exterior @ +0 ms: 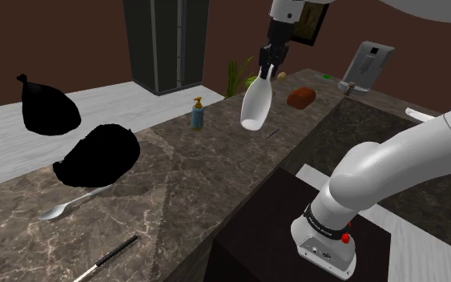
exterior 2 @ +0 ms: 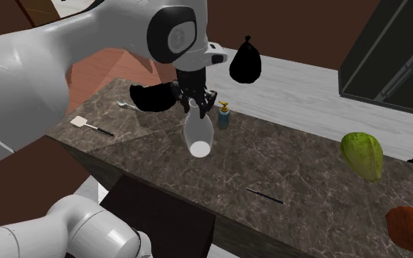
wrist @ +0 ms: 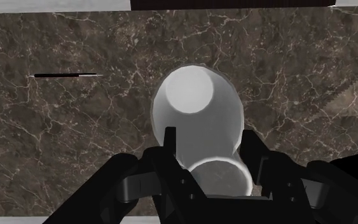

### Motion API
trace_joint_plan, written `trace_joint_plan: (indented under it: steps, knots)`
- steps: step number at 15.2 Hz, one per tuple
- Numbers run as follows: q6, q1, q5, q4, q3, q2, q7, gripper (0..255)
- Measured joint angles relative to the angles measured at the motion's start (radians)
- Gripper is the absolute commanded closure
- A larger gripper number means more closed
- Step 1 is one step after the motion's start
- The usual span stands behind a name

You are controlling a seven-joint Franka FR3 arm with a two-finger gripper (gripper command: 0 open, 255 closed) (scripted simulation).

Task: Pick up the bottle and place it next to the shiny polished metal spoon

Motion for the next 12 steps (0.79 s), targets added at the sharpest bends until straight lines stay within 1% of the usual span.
trace_joint_plan:
  steps: [12]
  knots:
    - [-0.157, 0.002, 0.005, 0.201, 0.001, 0.044, -0.011, 255]
